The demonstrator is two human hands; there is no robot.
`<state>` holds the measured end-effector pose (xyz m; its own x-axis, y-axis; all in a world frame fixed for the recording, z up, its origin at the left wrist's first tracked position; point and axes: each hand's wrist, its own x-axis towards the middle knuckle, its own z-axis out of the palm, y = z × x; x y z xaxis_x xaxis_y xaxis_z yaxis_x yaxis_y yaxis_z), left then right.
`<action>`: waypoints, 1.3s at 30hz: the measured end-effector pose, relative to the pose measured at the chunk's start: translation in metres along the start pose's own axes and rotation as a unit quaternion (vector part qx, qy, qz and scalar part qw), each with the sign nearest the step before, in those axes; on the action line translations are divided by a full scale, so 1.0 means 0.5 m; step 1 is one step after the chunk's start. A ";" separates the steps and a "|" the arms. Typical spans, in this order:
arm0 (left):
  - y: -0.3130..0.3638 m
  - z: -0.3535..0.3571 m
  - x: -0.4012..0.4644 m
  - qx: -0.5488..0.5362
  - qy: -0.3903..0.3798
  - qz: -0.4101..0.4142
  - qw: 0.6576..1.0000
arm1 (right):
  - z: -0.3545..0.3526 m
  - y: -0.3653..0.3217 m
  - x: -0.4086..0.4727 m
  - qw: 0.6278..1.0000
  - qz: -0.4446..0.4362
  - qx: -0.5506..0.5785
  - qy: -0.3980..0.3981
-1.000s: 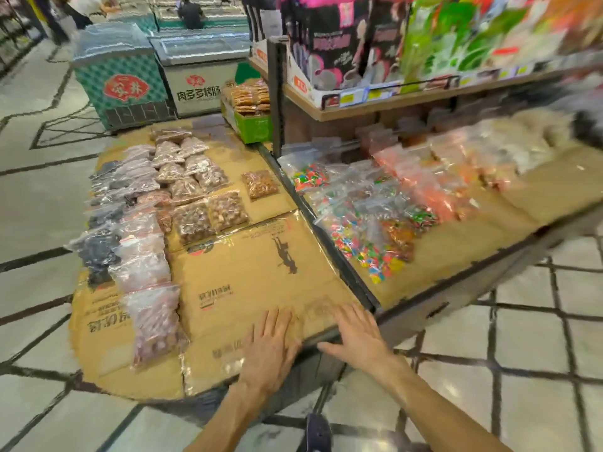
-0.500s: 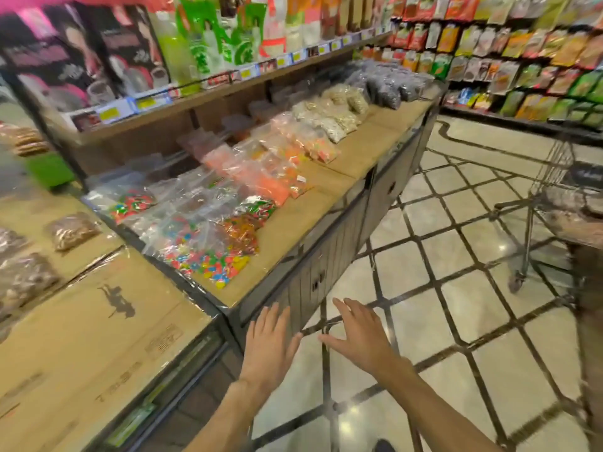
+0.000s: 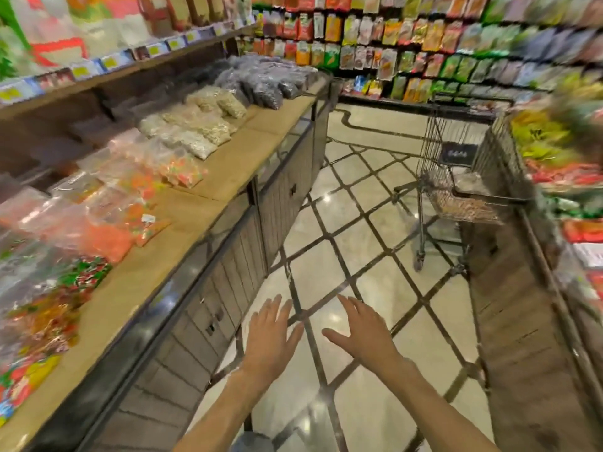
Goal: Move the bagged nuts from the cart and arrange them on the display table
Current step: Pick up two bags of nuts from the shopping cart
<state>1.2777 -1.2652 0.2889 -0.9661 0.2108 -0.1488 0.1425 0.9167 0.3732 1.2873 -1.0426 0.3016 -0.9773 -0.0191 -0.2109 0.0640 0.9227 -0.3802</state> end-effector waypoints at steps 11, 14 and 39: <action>0.161 0.042 0.529 0.004 -0.047 0.114 0.992 | -0.156 0.217 0.344 0.988 0.140 0.037 0.045; 0.192 0.028 0.695 -0.006 -0.054 0.137 0.989 | -0.206 0.259 0.460 0.981 0.174 0.056 0.059; 0.694 -0.027 1.843 0.054 -0.172 0.314 0.932 | -0.606 0.739 1.324 0.907 0.357 0.192 0.113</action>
<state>0.4340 -0.7573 0.2936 -0.5610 0.7972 -0.2231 0.6961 0.6001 0.3941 0.6029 -0.5979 0.2943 -0.6721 0.6506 -0.3536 0.7208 0.4656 -0.5134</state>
